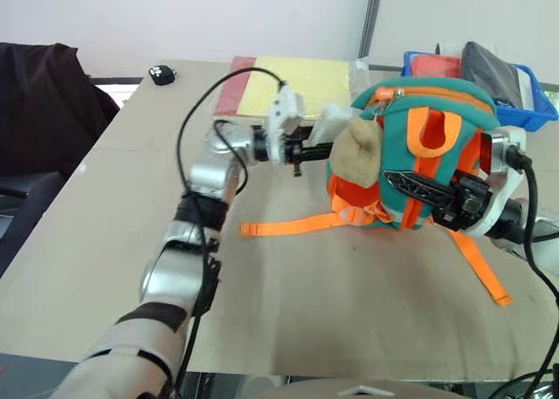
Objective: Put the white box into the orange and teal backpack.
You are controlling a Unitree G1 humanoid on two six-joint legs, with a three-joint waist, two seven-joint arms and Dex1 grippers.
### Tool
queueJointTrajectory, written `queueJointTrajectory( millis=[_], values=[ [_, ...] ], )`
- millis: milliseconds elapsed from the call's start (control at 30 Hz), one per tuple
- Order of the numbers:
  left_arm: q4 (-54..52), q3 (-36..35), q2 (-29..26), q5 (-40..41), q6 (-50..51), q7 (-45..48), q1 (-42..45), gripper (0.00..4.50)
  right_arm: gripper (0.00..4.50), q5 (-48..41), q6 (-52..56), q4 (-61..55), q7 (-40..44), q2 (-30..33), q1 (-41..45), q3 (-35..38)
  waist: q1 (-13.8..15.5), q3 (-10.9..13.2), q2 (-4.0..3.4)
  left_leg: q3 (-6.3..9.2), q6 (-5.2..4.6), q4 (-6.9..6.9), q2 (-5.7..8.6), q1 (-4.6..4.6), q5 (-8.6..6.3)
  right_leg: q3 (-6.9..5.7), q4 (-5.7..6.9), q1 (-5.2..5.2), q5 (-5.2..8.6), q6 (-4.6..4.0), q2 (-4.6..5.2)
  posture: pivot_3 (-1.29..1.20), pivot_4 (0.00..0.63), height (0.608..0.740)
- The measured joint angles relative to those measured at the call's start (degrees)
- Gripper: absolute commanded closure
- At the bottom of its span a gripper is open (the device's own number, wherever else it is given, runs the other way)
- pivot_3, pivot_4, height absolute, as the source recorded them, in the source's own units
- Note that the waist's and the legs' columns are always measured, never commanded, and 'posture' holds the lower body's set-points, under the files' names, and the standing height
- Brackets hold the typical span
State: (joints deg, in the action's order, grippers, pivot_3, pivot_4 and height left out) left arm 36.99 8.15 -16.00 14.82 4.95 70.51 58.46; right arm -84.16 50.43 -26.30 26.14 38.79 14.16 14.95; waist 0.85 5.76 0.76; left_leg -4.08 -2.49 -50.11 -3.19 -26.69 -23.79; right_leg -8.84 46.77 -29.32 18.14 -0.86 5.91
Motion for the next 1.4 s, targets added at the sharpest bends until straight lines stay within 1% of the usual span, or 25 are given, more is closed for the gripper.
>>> queueJointTrajectory(
  millis=[33,67,133,200,233,267,300,333,367,400,433,467,567,700,733,767,833,900,1000,1067,1167,1233,1300,1333,1400],
  values=[
    [1.55,0.64,0.85,-0.80,-0.24,-0.56,1.22,3.30,3.65,0.37,-0.21,0.04,-0.21,-0.29,0.17,-0.26,0.01,0.00,0.01,0.01,0.00,0.00,0.00,-0.01,0.00,0.00,0.00,0.00,0.00,0.00,-0.01,0.00,0.150,0.645],
    [6.84,2.74,3.82,-4.15,-0.77,-2.57,5.08,3.30,3.65,1.64,-0.89,0.03,-0.37,-1.11,0.51,-0.94,0.03,0.02,0.02,0.01,-0.11,0.01,0.01,-0.02,-0.06,-0.01,0.00,-0.01,0.00,0.01,0.00,0.00,0.150,0.645],
    [11.60,5.13,5.81,-7.69,-2.29,-4.26,8.30,3.30,3.65,3.68,-1.55,0.03,-0.52,-1.60,0.52,-1.22,0.00,0.02,0.03,0.00,-0.21,0.01,0.01,-0.01,-0.11,0.00,0.00,-0.01,0.00,0.01,-0.01,0.00,0.150,0.645],
    [14.81,5.49,7.79,-9.19,-3.15,-5.37,10.32,3.30,3.65,5.90,-2.38,0.03,-0.85,-2.34,0.29,-1.47,-0.01,0.01,0.02,0.00,-0.22,0.01,0.00,0.00,-0.12,0.01,0.01,-0.01,0.00,0.01,0.00,0.00,0.150,0.645],
    [16.47,5.18,8.67,-9.24,-2.77,-5.95,11.42,2.31,3.73,7.54,-3.05,0.04,-1.16,-2.77,0.14,-1.56,-0.02,0.02,0.02,0.01,-0.22,0.01,-0.01,-0.02,-0.12,0.00,0.00,-0.02,0.00,0.02,0.01,0.00,0.150,0.645],
    [17.30,4.85,9.15,-9.23,-2.40,-6.44,11.85,1.98,3.73,8.82,-3.59,0.04,-1.44,-3.15,0.08,-1.60,-0.01,0.02,0.02,0.01,-0.22,0.01,-0.01,-0.02,-0.12,0.00,0.01,-0.02,0.00,0.02,0.01,0.00,0.150,0.645],
    [17.73,4.62,9.43,-9.24,-1.69,-6.66,12.19,1.47,3.73,10.32,-4.11,0.04,-1.64,-3.55,0.06,-1.79,-0.02,0.02,0.02,0.01,-0.23,0.01,-0.01,-0.02,-0.12,0.00,0.01,-0.02,0.01,0.03,0.01,0.00,0.150,0.645],
    [17.64,4.63,9.29,-9.26,-1.26,-6.31,12.21,1.10,3.73,11.50,-4.57,0.03,-1.73,-3.99,-0.10,-1.96,-0.03,0.02,0.02,0.01,-0.22,0.01,-0.02,-0.01,-0.12,0.00,0.02,-0.02,0.01,0.03,0.01,0.00,0.150,0.645],
    [17.39,4.66,8.85,-9.27,-0.79,-5.60,12.20,0.89,3.73,12.33,-4.84,0.03,-1.79,-4.39,-0.24,-2.21,-0.05,0.01,0.02,0.01,-0.21,0.01,-0.02,-0.01,-0.11,0.00,0.04,-0.02,0.01,0.02,0.00,0.00,0.150,0.645],
    [15.78,4.63,8.14,-9.19,0.62,-4.52,11.98,0.33,3.73,13.90,-5.29,0.03,-1.82,-4.80,-0.36,-2.81,-0.06,0.02,0.01,0.01,-0.21,0.01,-0.02,-0.02,-0.11,0.00,0.05,-0.05,0.01,0.02,0.00,0.00,0.150,0.645],
    [15.13,4.56,7.91,-9.12,1.26,-4.26,11.89,0.13,3.73,14.36,-5.49,0.03,-1.81,-4.92,-0.40,-3.02,-0.08,0.02,0.01,0.01,-0.17,0.01,-0.03,-0.03,-0.09,0.00,0.06,-0.06,0.01,0.02,0.00,0.00,0.150,0.645],
    [12.96,3.87,7.35,-8.66,3.21,-3.83,11.22,0.02,3.73,15.33,-5.76,0.03,-1.77,-5.16,-0.37,-3.35,-0.10,0.02,-0.01,0.01,-0.01,0.01,-0.03,-0.03,0.00,0.01,0.06,-0.07,0.01,0.02,0.00,0.00,0.150,0.645],
    [6.08,1.97,4.61,-6.60,8.59,-3.84,8.16,0.02,3.73,17.06,-6.01,0.07,-1.76,-5.90,-0.25,-3.48,-0.59,0.04,-0.05,0.01,0.02,0.01,-0.05,0.02,0.02,0.19,0.08,-0.12,0.00,0.02,-0.07,0.00,0.150,0.645],
    [-8.19,-3.62,-2.53,-1.26,19.69,-5.43,1.58,0.02,3.73,18.46,-6.25,0.10,-1.73,-6.68,0.16,-3.73,-1.81,0.07,-0.11,0.07,0.05,0.06,-0.10,0.13,0.03,0.28,0.13,-0.13,0.00,0.02,-0.16,0.00,0.150,0.645],
    [-12.01,-5.85,-4.80,0.39,22.98,-6.22,0.08,0.02,3.73,18.70,-6.27,0.21,-1.74,-6.73,0.23,-3.70,-1.69,0.07,-0.11,0.12,0.06,0.06,-0.10,0.13,0.04,0.26,0.16,-0.12,0.00,0.01,-0.17,0.00,0.150,0.645],
    [-14.23,-7.10,-5.77,1.37,24.73,-6.91,-0.69,0.02,3.73,18.77,-6.27,0.24,-1.71,-6.77,0.22,-3.71,-1.58,0.08,-0.12,0.13,0.07,0.06,-0.11,0.13,0.04,0.26,0.15,-0.12,0.00,0.01,-0.17,0.00,0.150,0.645],
    [-22.99,-11.37,-8.70,6.17,31.48,-8.51,-4.14,0.02,3.73,19.45,-6.26,0.39,-1.62,-6.97,0.28,-3.91,-1.48,0.08,-0.14,0.12,0.10,0.05,-0.10,0.13,0.06,0.28,0.15,-0.12,0.00,0.01,-0.14,0.00,0.150,0.645],
    [-29.92,-15.70,-10.30,11.64,37.60,-9.90,-6.55,0.02,3.73,20.00,-6.26,0.64,-1.61,-7.25,0.39,-3.89,-1.32,0.08,-0.14,0.11,0.11,0.00,-0.09,0.09,0.06,0.28,0.12,-0.10,0.00,0.02,-0.10,0.00,0.150,0.645],
    [-35.80,-20.10,-10.76,17.51,45.10,-14.27,-7.28,0.02,3.73,20.65,-6.27,0.82,-1.61,-8.03,0.59,-3.91,-0.45,0.08,-0.14,0.08,0.10,-0.12,-0.01,0.10,0.06,0.30,0.08,0.00,-0.03,0.07,-0.01,0.00,0.150,0.645],
    [-39.69,-21.20,-10.75,21.08,50.14,-17.40,-8.31,0.02,3.73,20.90,-6.27,0.89,-1.60,-8.48,0.65,-3.94,-0.02,0.08,-0.14,0.04,0.10,-0.17,0.02,0.10,0.06,0.34,0.07,0.02,-0.06,0.12,0.00,0.00,0.150,0.645],
    [-43.85,-21.06,-9.87,24.32,55.10,-20.45,-9.79,0.02,3.73,21.00,-6.25,0.93,-1.60,-8.71,0.69,-3.94,0.00,0.08,-0.14,0.04,0.10,-0.17,0.01,0.10,0.06,0.35,0.08,0.02,-0.06,0.13,0.00,0.00,0.150,0.645],
    [-48.16,-18.67,-7.06,26.68,58.24,-23.36,-10.47,0.02,3.73,21.06,-6.23,1.01,-1.60,-9.13,0.81,-3.99,0.04,0.08,-0.14,0.04,0.10,-0.17,0.02,0.10,0.06,0.35,0.10,0.02,-0.06,0.13,0.00,0.00,0.150,0.645],
    [-50.72,-15.67,-4.81,27.26,58.30,-25.36,-10.83,0.02,3.73,21.04,-6.00,1.02,-1.53,-9.45,0.87,-4.13,-0.08,0.08,-0.15,0.02,0.11,-0.16,0.01,0.15,0.07,0.35,0.15,0.02,-0.07,0.13,0.00,0.00,0.150,0.645],
    [-50.88,-15.39,-4.53,27.29,58.29,-25.75,-10.83,0.02,3.73,21.04,-5.96,1.02,-1.52,-9.46,0.87,-4.18,-0.12,0.08,-0.15,0.02,0.11,-0.16,0.00,0.16,0.07,0.35,0.15,0.02,-0.07,0.13,-0.01,0.00,0.150,0.645],
    [-51.03,-12.25,-4.58,25.72,56.94,-27.27,-11.17,0.02,3.73,21.03,-5.79,1.01,-1.48,-9.67,0.87,-4.52,-0.27,0.06,-0.19,0.02,0.12,-0.12,-0.01,0.24,0.07,0.38,0.20,0.02,-0.07,0.12,-0.04,0.00,0.150,0.645]
  ],
)
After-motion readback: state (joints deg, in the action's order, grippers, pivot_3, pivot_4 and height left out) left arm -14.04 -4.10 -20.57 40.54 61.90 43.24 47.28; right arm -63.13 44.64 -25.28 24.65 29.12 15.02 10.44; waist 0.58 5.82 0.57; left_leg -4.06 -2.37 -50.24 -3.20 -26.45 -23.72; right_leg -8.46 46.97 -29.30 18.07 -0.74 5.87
